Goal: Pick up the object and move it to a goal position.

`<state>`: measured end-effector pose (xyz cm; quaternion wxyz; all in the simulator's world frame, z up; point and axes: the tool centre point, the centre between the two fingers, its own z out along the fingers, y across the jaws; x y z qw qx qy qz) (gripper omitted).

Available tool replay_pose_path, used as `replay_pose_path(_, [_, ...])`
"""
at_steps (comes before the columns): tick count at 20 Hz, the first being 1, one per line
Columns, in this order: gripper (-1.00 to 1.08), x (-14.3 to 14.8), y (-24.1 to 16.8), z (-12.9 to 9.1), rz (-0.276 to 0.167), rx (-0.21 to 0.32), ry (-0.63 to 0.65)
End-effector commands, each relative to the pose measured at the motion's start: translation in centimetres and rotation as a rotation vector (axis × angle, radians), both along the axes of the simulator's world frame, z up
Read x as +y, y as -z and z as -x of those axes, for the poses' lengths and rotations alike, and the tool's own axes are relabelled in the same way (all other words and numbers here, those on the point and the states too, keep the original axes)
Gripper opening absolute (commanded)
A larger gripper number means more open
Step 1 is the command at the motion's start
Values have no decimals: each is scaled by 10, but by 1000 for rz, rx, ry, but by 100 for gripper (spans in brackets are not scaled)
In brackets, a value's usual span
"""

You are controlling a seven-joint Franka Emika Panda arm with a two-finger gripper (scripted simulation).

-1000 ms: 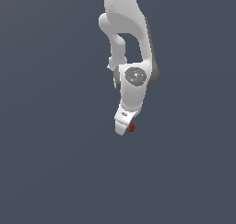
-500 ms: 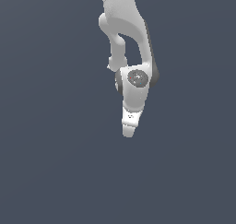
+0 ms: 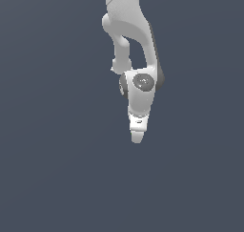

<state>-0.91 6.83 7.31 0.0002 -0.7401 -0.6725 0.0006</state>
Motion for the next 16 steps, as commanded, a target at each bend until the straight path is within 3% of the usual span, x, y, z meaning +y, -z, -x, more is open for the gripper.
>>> replay_pose_path(1, [100, 1, 0, 0, 0, -1, -12])
replay_pose_path(7, [100, 0, 6, 0, 0, -1, -9])
replay_pose_path(16, [100, 1, 46, 1, 0, -1, -14])
